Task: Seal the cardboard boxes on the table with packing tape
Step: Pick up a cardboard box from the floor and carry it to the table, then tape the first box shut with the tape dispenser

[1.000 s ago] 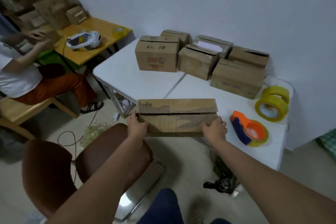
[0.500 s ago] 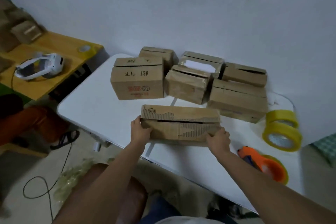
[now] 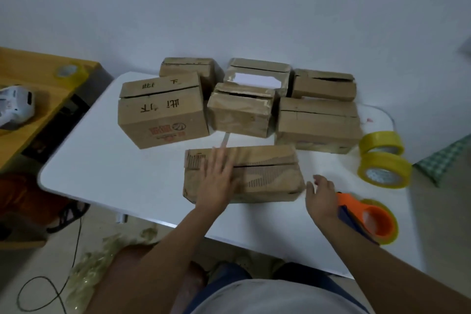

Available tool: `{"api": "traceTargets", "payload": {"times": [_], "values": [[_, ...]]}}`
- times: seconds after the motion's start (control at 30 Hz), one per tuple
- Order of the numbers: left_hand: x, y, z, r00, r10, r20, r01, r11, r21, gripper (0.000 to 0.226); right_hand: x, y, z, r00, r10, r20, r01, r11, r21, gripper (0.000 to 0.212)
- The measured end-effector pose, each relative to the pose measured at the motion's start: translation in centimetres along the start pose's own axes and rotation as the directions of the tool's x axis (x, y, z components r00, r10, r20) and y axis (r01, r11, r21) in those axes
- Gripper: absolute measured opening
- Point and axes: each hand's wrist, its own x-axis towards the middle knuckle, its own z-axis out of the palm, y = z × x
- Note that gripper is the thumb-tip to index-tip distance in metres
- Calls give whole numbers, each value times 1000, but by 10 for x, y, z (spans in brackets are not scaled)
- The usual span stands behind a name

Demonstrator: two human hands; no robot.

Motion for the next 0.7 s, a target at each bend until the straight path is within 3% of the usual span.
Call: {"api": "traceTargets", "payload": {"times": [0.1,0.2,0.27,0.4,0.6,0.7], "values": [[-4,8,20,963,163,217,-171,985,18,75,-2,38,-13,986,105,-128,-129,971,-200,45],[-12,8,35,964,123,236,-147,985,86,72,-4,67,-29,934,261,-243,-306,937,-170,61],[-12,7,38,971,100,217,-128,985,117,69,-1,85,-40,904,389,-179,-410,907,-95,69],[-5,8,41,973,95,210,-121,986,118,71,-1,107,-45,945,310,106,-306,951,-53,42],[-7,9,38,965,88,246,-117,988,104,68,-2,93,-24,944,267,193,-195,926,-323,45],[-7,10,33,959,82,270,-116,987,111,67,1,72,-27,986,138,96,-123,982,-146,14]]}}
